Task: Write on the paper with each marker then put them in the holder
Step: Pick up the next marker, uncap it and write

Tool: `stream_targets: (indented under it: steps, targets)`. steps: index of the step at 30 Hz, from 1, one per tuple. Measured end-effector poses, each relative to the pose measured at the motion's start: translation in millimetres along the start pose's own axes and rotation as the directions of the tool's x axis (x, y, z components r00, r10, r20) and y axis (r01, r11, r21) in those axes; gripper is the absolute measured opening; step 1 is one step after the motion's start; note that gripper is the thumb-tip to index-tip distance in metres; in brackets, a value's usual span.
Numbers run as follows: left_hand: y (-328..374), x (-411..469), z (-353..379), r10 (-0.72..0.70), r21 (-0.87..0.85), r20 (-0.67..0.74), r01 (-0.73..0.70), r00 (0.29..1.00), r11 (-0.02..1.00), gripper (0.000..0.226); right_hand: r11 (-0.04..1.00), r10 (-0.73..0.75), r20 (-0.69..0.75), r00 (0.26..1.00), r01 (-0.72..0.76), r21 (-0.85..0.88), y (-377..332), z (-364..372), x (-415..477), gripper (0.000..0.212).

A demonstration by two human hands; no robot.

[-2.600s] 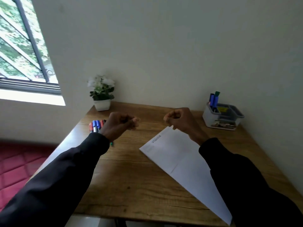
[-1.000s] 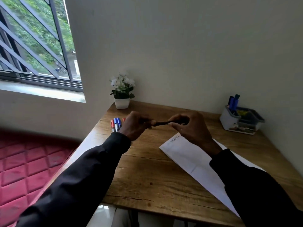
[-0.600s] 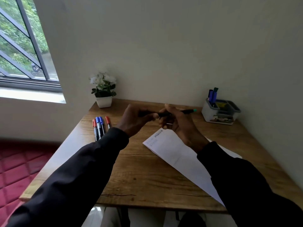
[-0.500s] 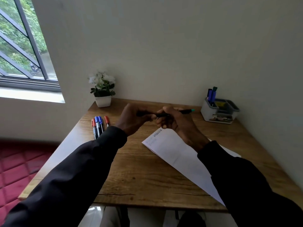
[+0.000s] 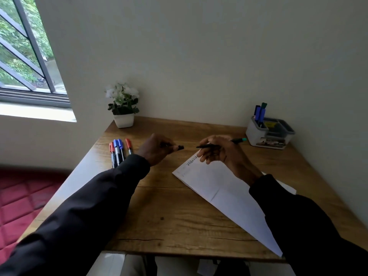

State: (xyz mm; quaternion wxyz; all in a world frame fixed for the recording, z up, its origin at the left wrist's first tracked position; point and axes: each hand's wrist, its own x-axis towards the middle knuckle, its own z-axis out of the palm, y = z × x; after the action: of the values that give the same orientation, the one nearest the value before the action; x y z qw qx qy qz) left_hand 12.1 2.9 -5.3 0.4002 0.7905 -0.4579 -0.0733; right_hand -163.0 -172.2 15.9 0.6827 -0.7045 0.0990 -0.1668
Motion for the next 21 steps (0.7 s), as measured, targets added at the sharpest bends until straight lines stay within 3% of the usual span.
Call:
stream_targets:
  steps: [9, 21]
  targets:
    - [-15.7, 31.6, 23.6, -0.161, -0.032, 0.001, 0.161, 0.987, 0.986, 0.012, 0.99, 0.02, -0.133, 0.991, -0.038, -0.133, 36.0, 3.4, -3.9, 0.02]
    - [-16.1, 39.2, 25.4, -0.16, -0.001, -0.128, 0.162, 0.979, 0.987, 0.018, 0.981, 0.01, -0.046, 0.999, -0.019, -0.192, 44.6, 2.8, -3.0, 0.012]
